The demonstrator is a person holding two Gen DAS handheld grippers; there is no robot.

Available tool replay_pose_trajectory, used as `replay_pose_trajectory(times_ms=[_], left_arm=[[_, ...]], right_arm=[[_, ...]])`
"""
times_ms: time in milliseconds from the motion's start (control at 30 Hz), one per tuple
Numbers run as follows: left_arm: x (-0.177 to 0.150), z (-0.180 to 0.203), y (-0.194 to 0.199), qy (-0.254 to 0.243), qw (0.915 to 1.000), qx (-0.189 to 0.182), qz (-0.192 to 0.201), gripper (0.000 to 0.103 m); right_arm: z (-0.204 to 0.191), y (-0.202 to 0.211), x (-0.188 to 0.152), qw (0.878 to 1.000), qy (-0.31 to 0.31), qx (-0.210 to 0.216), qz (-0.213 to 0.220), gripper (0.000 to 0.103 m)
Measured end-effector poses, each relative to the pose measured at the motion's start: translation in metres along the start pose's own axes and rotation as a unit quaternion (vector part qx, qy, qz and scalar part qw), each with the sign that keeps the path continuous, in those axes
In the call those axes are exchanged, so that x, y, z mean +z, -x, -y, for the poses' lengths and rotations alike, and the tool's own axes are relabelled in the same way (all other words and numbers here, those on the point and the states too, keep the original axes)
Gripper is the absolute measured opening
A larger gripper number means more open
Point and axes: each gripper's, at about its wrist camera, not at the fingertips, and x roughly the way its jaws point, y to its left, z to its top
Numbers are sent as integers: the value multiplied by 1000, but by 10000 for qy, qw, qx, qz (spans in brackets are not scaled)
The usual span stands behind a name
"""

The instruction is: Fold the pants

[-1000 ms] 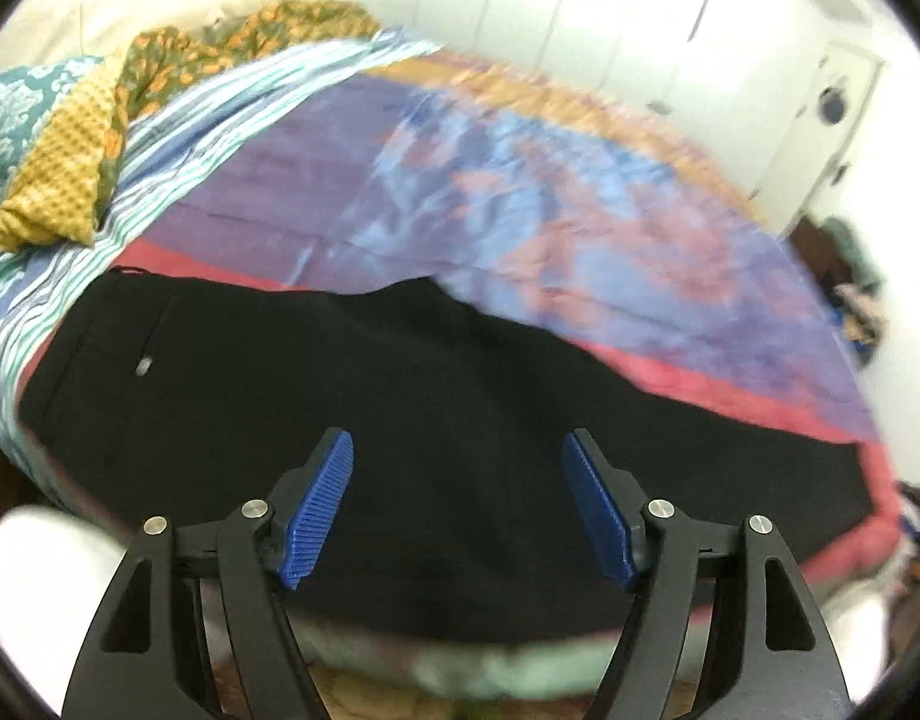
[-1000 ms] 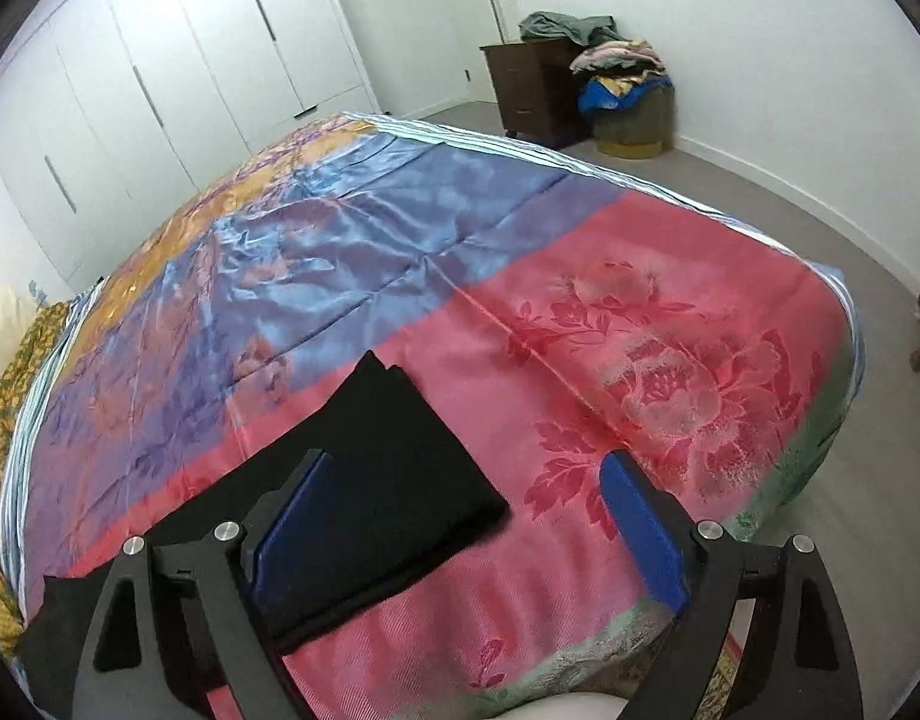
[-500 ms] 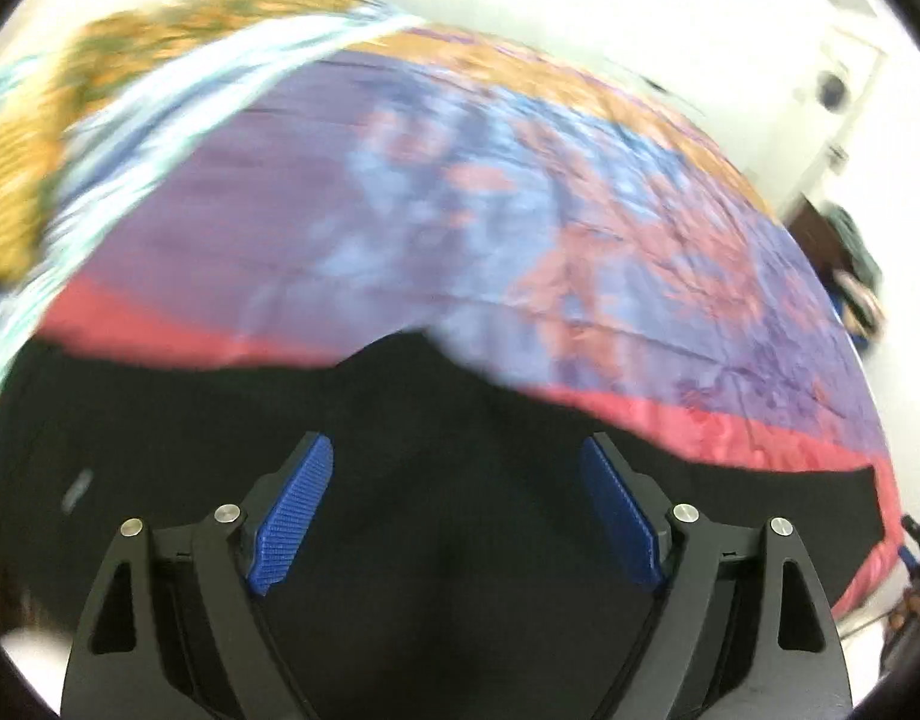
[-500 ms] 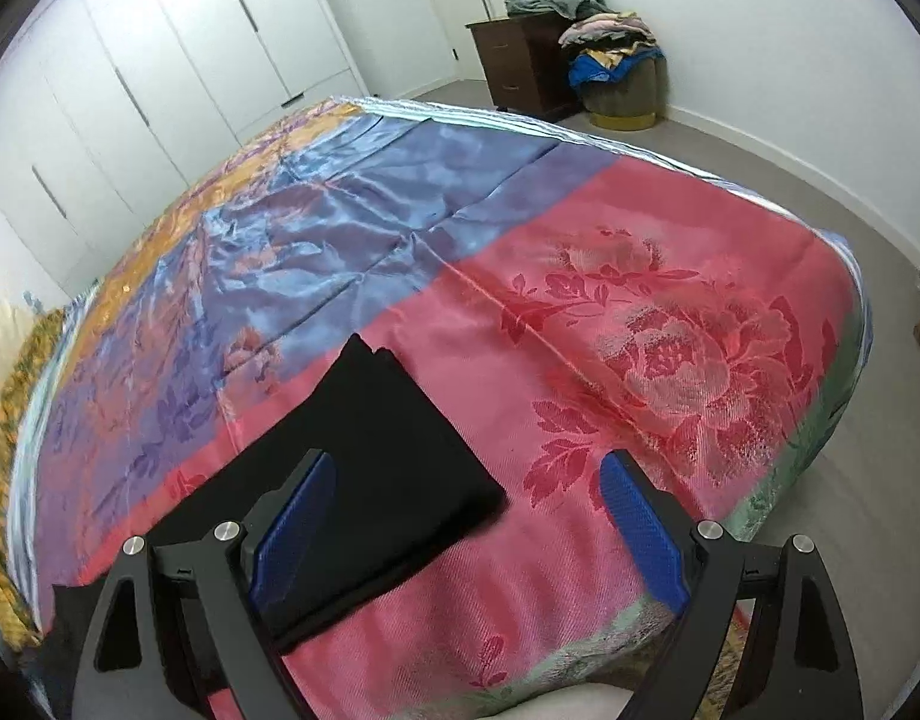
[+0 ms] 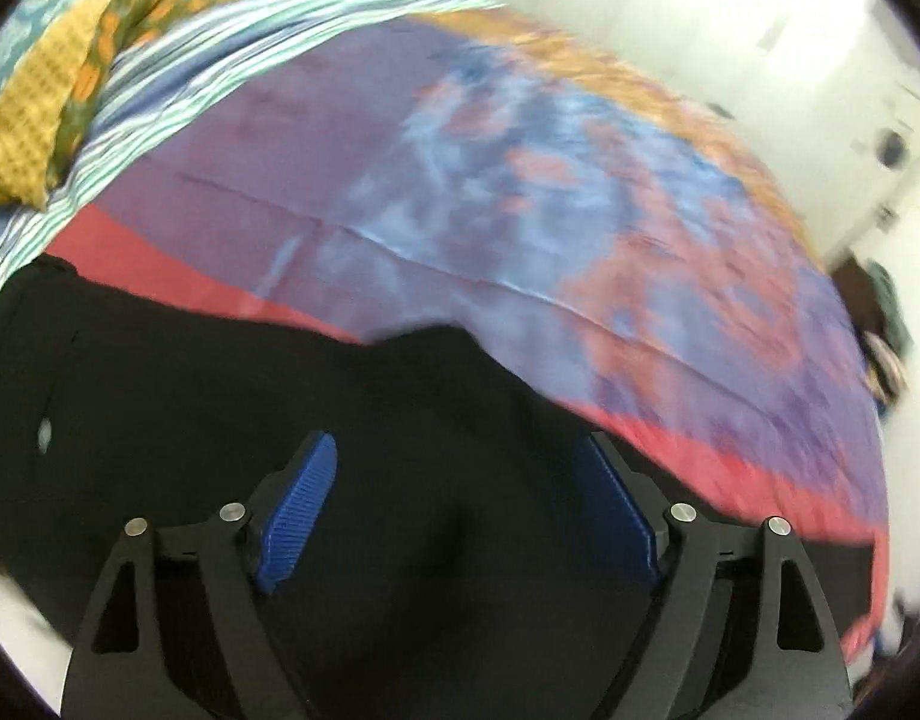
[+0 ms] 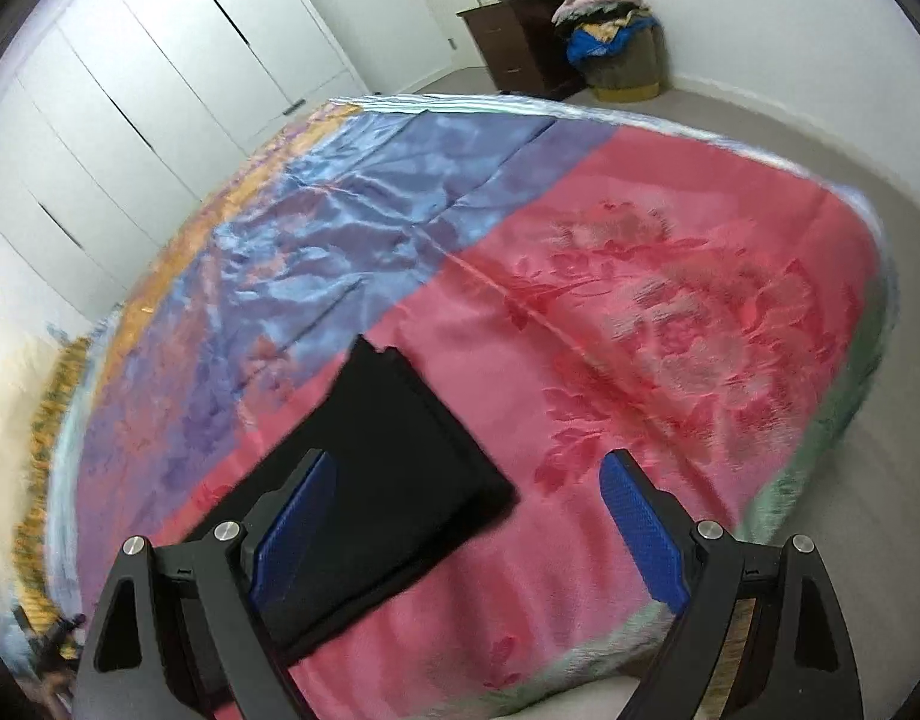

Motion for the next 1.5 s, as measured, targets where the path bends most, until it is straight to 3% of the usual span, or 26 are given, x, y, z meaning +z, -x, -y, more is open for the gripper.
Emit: replay_pose_trajectory(times_ms=[100,167,233,333,467,533,700,800,900,967,1033,1200,1367,1500], left_arm=[[-32,22,13,-606,9981,-126,47,85],[-60,36,13,-1042,9945,-101,-1,85],[-70,37,0,-1175,9928,20,-230,85],[-74,26,-12,-966,9946,32,-375,84],[-76,29,-10,-1086,9935,50,-350,84],[-79,28,-10,-1138,9930,69,-308,84],[-83,31,-12,-1281,9913,177,-264,85],[-82,30,-13,-1261,9916,160,-248,85],[-82,29,-14,-1244,9918,163,-233,86],[-82,29,-15,-1259,9916,174,-224,86],[-82,29,-14,-1280,9914,178,-220,86],[-79,25,-10,-1132,9931,155,-265,86],[-73,13,1,-612,9975,-85,-340,86],[-71,0,11,-309,9989,-228,-273,86]], right_arm=[[8,5,0,9971,-310,688,-90,89],[13,5,-6,9879,-798,1293,-326,89],[13,-1,-12,9788,-1159,1581,-598,89],[14,-18,-17,9710,-1477,1626,-947,89],[19,-48,-18,9702,-1652,1227,-1278,89],[23,-59,-16,9660,-1916,1217,-1240,89],[30,-72,-6,9683,-2040,1099,-935,89],[35,-81,-6,9655,-2134,1031,-1080,86],[32,-81,-4,9703,-1935,753,-1245,70],[31,-82,-3,9713,-1893,518,-1346,38],[34,-78,-5,9681,-2042,571,-1333,31],[21,-46,-1,9774,-1658,783,-1053,23],[-23,-10,-1,9634,-1481,2011,-975,19],[-80,6,-18,9521,-1125,2636,-1069,19]])
